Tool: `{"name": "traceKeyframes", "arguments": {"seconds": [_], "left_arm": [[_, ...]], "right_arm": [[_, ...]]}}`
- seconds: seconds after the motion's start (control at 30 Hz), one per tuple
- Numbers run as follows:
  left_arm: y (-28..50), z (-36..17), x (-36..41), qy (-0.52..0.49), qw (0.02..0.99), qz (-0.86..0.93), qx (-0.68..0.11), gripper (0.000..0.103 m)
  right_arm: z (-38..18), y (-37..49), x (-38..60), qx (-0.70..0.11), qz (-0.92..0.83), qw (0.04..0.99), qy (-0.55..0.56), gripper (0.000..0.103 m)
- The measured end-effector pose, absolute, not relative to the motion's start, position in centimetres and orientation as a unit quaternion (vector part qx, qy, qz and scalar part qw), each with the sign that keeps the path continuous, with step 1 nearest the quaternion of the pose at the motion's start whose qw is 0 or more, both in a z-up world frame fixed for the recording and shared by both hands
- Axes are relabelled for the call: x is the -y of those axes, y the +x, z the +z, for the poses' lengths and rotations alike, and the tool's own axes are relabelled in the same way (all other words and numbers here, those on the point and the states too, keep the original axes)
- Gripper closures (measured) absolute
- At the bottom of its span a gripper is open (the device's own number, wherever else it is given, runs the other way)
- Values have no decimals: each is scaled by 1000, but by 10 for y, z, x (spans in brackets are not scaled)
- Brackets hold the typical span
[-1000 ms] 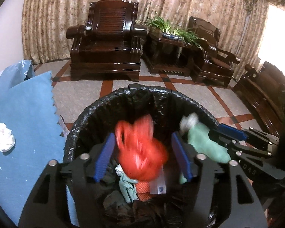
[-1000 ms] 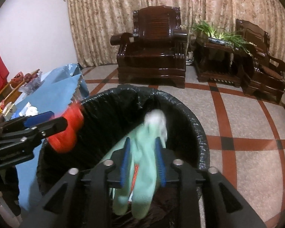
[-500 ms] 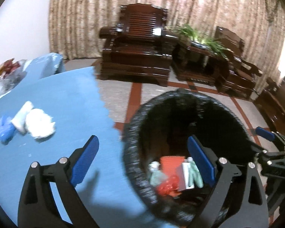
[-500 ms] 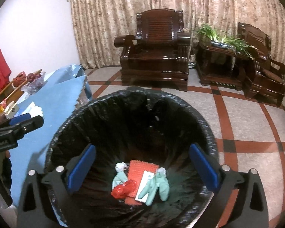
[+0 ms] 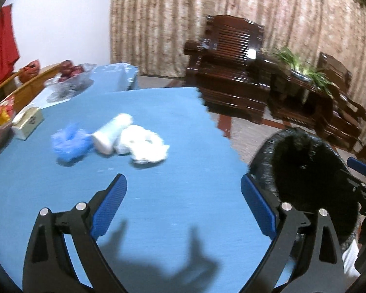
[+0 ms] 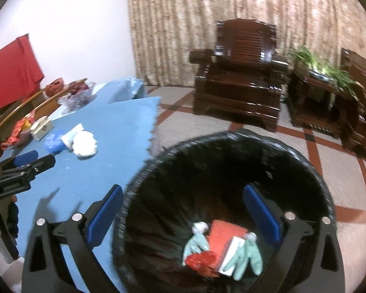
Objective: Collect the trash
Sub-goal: 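Move both tools back over the white tissues and blue bag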
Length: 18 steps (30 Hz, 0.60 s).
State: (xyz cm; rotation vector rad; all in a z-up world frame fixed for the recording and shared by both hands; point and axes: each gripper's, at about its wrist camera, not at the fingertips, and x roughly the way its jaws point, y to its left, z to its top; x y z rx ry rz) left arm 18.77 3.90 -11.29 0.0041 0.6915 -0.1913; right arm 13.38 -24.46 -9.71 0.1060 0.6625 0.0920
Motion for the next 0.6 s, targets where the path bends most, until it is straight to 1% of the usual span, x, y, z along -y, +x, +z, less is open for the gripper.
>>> {"name": "traceKeyframes", "arguments": {"seconds": [0.33,0.6], "left_arm": [[194,-114,-118,-20,945,-20,-325,11],[210,-119,-160,-30,949,22,-313,11]], "right_arm": [[-89,177,172,-310,106,944,29,6],[-92,219,115,-293,146,945,24,6]]}}
